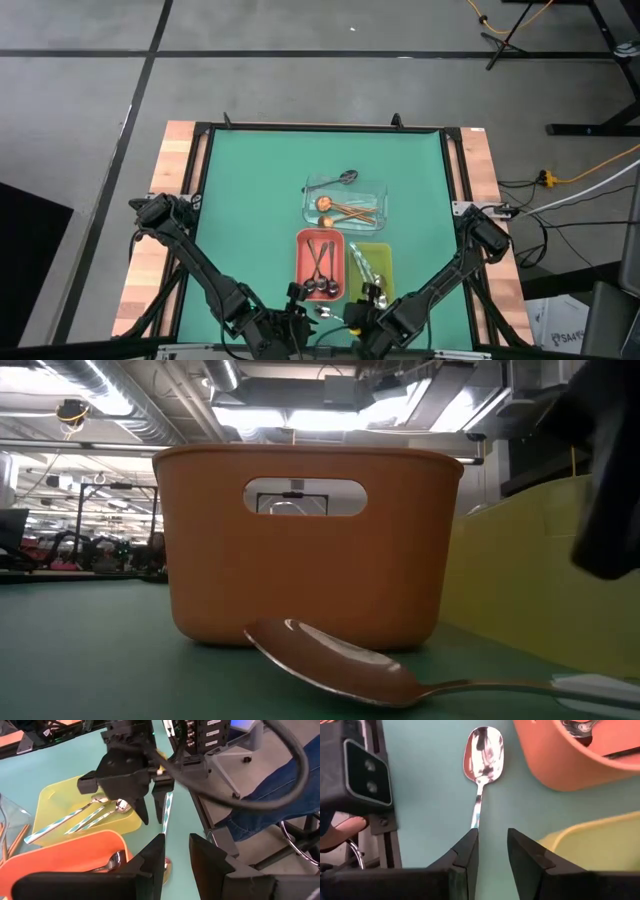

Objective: Sort silverware by color (type)
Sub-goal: Put the blue patterned spoon into the yellow bin

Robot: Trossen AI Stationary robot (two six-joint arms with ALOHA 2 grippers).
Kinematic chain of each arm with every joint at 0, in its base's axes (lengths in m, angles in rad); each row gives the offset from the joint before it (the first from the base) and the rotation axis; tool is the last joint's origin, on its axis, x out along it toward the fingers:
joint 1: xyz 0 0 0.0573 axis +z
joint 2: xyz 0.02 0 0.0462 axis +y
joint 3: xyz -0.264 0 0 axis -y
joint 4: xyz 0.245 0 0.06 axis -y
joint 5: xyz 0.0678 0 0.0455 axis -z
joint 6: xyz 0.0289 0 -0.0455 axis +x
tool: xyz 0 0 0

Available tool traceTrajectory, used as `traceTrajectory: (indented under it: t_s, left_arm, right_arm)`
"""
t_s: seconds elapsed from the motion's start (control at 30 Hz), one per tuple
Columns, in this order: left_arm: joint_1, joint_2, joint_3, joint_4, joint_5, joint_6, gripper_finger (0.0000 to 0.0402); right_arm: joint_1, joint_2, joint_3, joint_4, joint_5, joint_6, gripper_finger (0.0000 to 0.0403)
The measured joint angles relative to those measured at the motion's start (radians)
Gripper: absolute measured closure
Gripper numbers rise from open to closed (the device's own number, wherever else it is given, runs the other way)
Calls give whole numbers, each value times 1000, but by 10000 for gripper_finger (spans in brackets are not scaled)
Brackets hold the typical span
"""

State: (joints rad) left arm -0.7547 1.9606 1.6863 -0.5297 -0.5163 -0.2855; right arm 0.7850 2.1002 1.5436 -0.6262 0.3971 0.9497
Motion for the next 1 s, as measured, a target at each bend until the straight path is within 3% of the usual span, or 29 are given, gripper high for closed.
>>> traceTrajectory:
  t_s: [1.0]
  left_arm:
    - [0,0,0,1,-4,-1,319]
  right_arm:
    - [0,26,0,71,5,-15,304]
